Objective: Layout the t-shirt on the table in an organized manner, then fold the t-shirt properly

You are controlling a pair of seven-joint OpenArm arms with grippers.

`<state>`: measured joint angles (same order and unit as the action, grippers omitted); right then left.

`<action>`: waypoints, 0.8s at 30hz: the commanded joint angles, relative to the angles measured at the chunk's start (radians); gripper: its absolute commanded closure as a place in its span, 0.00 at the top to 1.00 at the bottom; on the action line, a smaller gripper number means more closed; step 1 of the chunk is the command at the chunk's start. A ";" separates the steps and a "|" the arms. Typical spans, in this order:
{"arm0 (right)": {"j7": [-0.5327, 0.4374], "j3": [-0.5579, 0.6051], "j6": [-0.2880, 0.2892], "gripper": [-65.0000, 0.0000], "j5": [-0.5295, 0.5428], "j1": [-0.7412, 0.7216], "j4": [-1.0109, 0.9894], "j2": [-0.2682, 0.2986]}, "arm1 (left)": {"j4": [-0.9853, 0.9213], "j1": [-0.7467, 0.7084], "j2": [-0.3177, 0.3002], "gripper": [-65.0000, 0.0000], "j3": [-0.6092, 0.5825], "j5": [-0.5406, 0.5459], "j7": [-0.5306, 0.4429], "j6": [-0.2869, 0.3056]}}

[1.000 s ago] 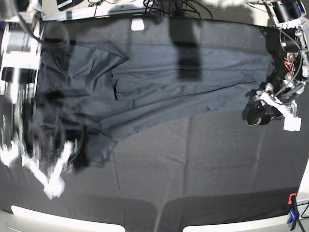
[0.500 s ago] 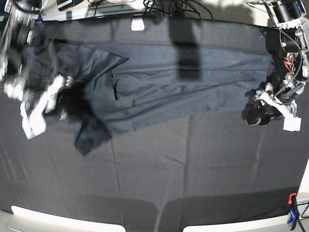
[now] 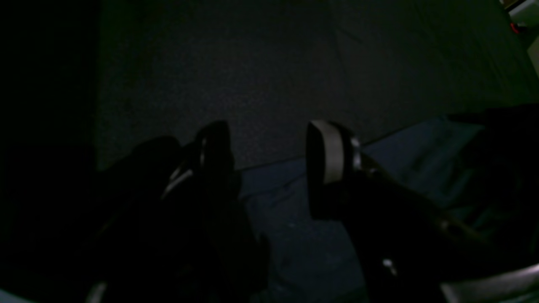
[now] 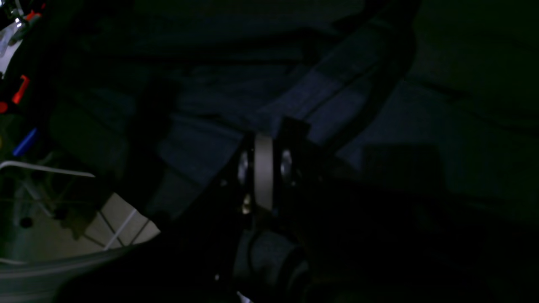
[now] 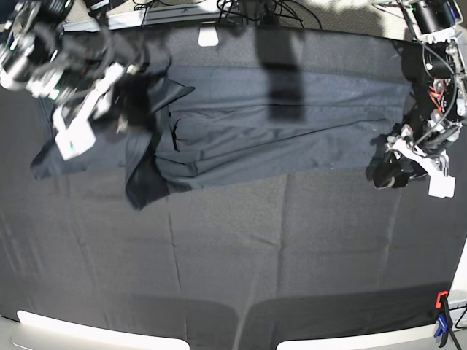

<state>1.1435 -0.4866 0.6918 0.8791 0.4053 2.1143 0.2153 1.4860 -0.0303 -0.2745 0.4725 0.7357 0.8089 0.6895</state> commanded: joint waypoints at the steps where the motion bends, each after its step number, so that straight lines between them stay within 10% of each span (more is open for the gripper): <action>1: -0.021 -0.005 0.006 0.00 0.019 0.000 0.018 0.001 | 0.019 0.014 -0.014 0.42 0.005 0.023 -0.024 0.009; 18: -0.031 -0.004 0.006 0.00 0.019 0.140 0.018 -0.024 | 0.019 0.014 -0.014 0.42 0.005 0.024 -0.025 0.009; 24: -0.048 -0.004 0.006 0.42 0.076 0.140 0.018 -0.024 | 0.019 0.013 -0.014 0.42 0.005 0.023 -0.024 0.009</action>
<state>1.1233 -0.4866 0.6918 0.9291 0.5461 2.1139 0.1833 1.4860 -0.0303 -0.2749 0.4725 0.7357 0.8085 0.6891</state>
